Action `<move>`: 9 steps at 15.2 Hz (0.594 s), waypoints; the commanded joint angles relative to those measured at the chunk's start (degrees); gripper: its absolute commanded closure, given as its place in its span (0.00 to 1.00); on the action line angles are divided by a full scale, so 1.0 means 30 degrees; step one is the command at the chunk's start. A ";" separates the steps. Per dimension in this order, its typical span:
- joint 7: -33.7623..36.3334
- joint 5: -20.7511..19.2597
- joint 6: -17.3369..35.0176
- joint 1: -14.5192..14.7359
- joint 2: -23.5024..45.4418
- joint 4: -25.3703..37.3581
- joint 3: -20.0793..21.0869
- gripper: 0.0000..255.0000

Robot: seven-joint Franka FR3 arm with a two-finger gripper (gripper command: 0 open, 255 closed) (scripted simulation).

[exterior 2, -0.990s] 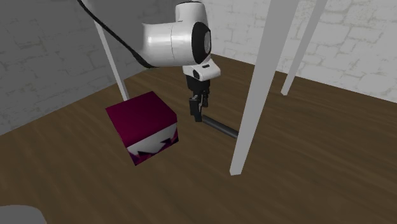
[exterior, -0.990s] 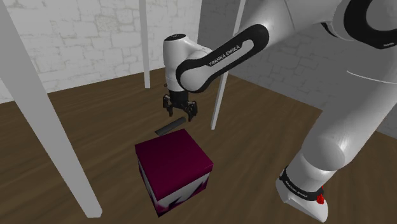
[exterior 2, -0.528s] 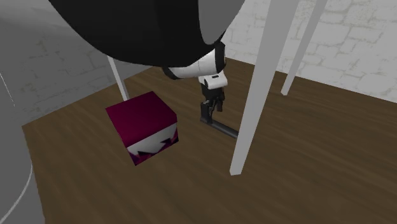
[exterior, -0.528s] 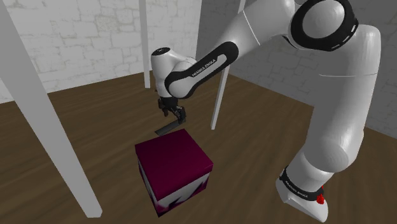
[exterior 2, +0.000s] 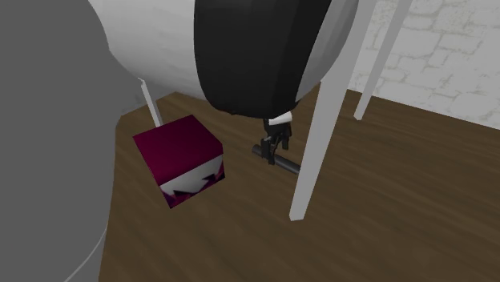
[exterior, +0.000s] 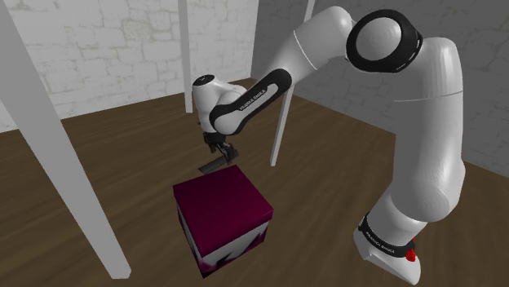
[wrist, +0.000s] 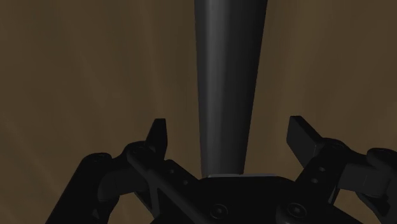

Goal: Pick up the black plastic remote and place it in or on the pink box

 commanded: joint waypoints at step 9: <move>0.0179 -0.0302 0.0470 0.0036 0.0460 -0.0030 -0.0207 0.00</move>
